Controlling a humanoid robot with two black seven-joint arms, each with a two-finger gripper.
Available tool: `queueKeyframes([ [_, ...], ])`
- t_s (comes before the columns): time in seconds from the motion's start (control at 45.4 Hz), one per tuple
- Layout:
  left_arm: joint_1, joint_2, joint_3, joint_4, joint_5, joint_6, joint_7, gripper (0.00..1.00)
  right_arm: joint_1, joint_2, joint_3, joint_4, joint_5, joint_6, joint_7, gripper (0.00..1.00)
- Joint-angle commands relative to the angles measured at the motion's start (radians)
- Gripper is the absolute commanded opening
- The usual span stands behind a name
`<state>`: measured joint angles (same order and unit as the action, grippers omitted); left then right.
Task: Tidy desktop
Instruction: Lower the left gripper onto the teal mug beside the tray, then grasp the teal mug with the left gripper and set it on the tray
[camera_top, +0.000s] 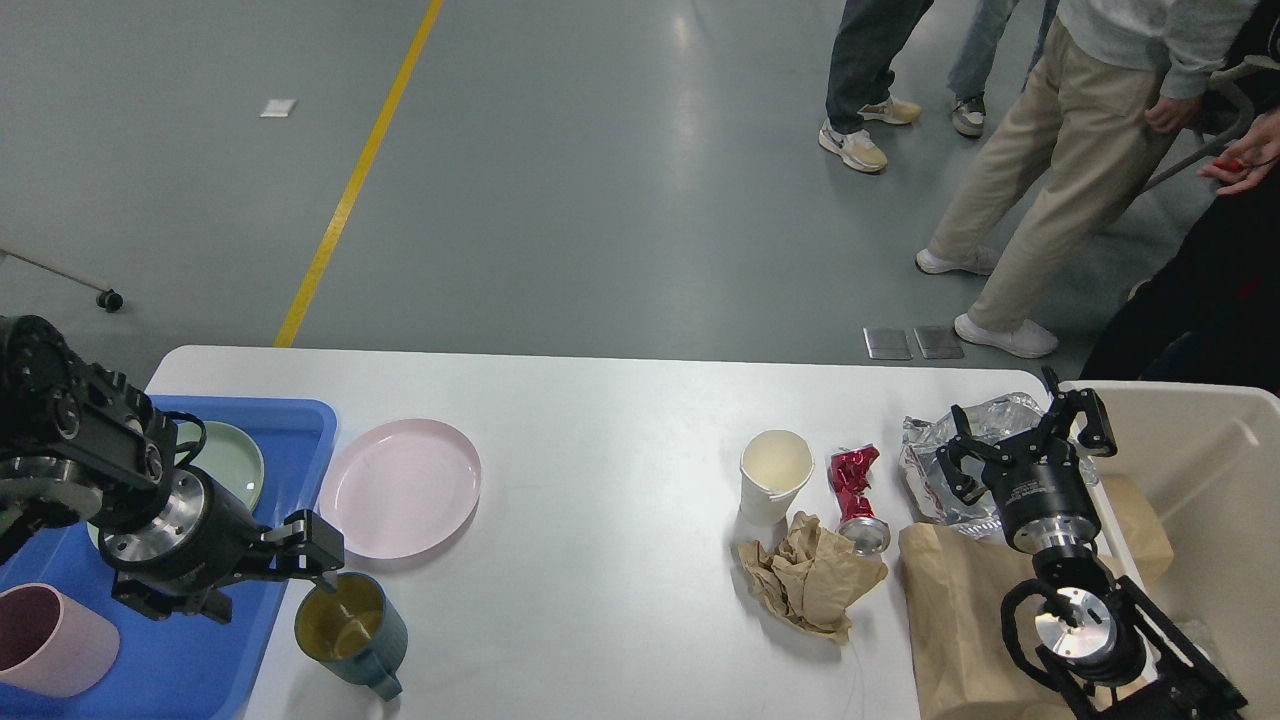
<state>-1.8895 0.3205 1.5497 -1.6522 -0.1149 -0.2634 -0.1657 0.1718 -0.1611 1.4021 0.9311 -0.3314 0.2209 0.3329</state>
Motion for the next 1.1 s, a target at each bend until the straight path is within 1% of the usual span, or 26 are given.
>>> queueKeyframes([
  [0.0,0.118,0.0,-0.042,0.066,0.001,0.023,0.002,0.94,0.0,0.0,0.0,0.0,0.0,0.0,0.0,1.0],
  [0.154,0.274,-0.012,-0.097,0.184,0.004,0.027,0.015,0.94,0.0,0.0,0.0,0.0,0.0,0.0,0.0,1.0],
  [0.242,0.29,-0.008,-0.099,0.213,0.006,0.038,0.025,0.94,0.0,0.0,0.0,0.0,0.0,-0.001,0.0,1.0],
  [0.418,0.32,-0.005,-0.099,0.235,0.007,0.093,0.026,0.93,0.0,0.0,0.0,0.0,0.0,0.0,0.0,1.0],
  [0.529,0.348,-0.006,-0.102,0.25,0.007,0.127,0.025,0.88,0.0,0.0,0.0,0.0,-0.001,0.0,0.0,1.0],
  [0.573,0.362,-0.006,-0.102,0.261,0.007,0.138,0.025,0.83,0.0,0.0,0.0,0.0,0.0,0.0,0.0,1.0],
  [0.661,0.389,-0.009,-0.126,0.278,0.007,0.145,0.025,0.76,0.0,0.0,0.0,0.0,0.0,0.0,0.0,1.0],
  [0.749,0.402,-0.008,-0.155,0.282,0.007,0.145,0.025,0.73,0.0,0.0,0.0,0.0,0.0,0.0,0.0,1.0],
  [0.793,0.402,-0.008,-0.157,0.282,0.007,0.145,0.025,0.67,0.0,0.0,0.0,0.0,-0.001,0.0,0.0,1.0],
  [0.815,0.402,-0.006,-0.157,0.282,0.007,0.144,0.025,0.62,0.0,0.0,0.0,0.0,0.0,0.0,0.0,1.0],
  [0.837,0.402,-0.006,-0.157,0.282,0.007,0.141,0.025,0.56,0.0,0.0,0.0,0.0,0.0,0.0,0.0,1.0],
  [0.859,0.402,-0.008,-0.157,0.282,0.007,0.136,0.026,0.44,0.0,0.0,0.0,0.0,0.0,0.0,0.0,1.0],
  [0.903,0.402,-0.011,-0.157,0.282,0.007,0.133,0.029,0.35,0.0,0.0,0.0,0.0,0.0,0.0,0.0,1.0],
  [0.947,0.403,-0.015,-0.157,0.282,0.007,0.13,0.041,0.21,0.0,0.0,0.0,0.0,0.0,0.0,0.0,1.0],
  [1.079,0.411,-0.017,-0.16,0.282,0.014,0.115,0.097,0.01,0.0,0.0,0.0,0.0,0.0,0.0,0.0,1.0],
])
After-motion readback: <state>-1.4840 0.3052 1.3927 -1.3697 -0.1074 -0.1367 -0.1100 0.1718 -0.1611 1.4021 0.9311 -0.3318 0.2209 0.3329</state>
